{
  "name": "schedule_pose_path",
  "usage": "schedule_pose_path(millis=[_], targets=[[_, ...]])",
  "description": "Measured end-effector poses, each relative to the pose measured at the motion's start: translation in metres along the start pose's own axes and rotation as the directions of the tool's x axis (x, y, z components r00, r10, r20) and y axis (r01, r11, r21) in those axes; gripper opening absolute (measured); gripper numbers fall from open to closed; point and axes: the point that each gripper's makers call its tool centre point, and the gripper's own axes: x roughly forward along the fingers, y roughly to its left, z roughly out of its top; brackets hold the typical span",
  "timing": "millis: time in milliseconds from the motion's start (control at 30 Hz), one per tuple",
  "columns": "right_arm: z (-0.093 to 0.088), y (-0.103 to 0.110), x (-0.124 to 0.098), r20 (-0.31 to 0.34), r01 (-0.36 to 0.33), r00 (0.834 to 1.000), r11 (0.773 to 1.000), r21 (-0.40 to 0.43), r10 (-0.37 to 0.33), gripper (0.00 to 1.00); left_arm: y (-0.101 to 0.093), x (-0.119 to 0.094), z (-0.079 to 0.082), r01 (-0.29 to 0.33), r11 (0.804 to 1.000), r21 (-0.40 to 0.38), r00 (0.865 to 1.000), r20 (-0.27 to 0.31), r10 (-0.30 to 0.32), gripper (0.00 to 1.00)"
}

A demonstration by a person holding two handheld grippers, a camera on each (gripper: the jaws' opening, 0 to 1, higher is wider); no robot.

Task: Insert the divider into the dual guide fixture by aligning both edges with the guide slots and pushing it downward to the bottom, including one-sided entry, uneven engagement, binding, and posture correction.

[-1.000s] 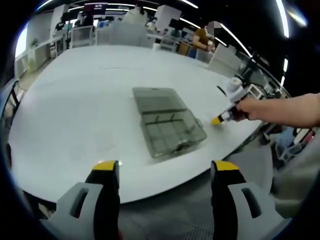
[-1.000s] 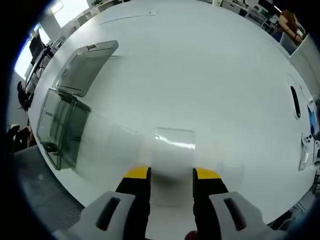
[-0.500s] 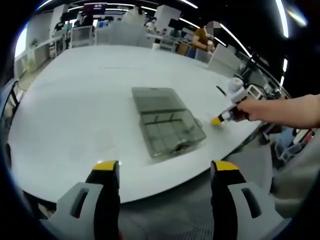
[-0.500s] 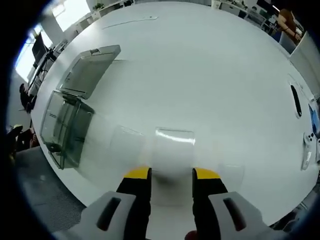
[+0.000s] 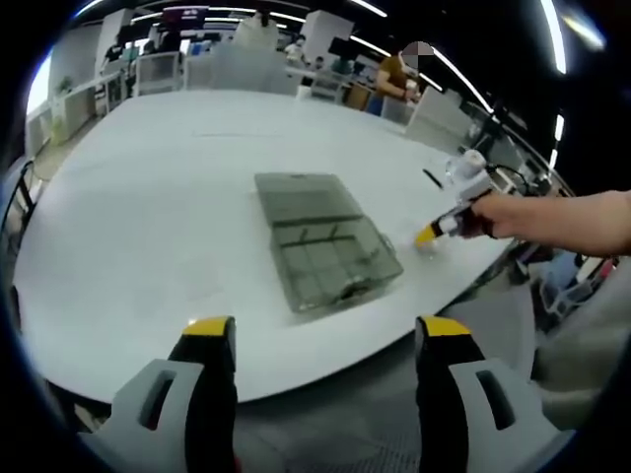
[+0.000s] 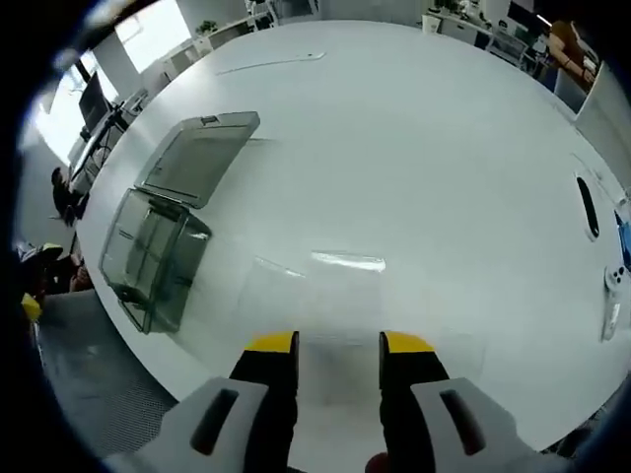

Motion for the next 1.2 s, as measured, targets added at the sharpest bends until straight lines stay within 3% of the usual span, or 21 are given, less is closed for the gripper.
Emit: schedule_pose_path(millis=[267, 667, 967, 1200], targets=[[0.006, 0.023, -0.018, 0.055, -0.084, 0.995, 0.996, -0.009, 0.084, 0.27, -0.005, 0.003, 0.003, 0.028, 1.0, 0.006, 1.0, 0.001, -0.028, 0.72], [0.016, 0.063, -0.047, 0.137, -0.197, 0.97, 0.979, -0.056, 0.203, 0.27, -0.017, 0.01, 0.008, 0.115, 0.993, 0.0, 0.993, 0.0, -0.115, 0.71], [0.023, 0.093, -0.065, 0.176, -0.28, 0.94, 0.955, -0.094, 0.293, 0.27, -0.02, 0.011, 0.013, 0.16, 0.987, -0.004, 0.987, 0.003, -0.16, 0.69], [0.025, 0.117, -0.074, 0.198, -0.352, 0.908, 0.928, -0.123, 0.37, 0.27, -0.029, 0.014, 0.017, 0.217, 0.976, -0.004, 0.976, -0.003, -0.217, 0.65]])
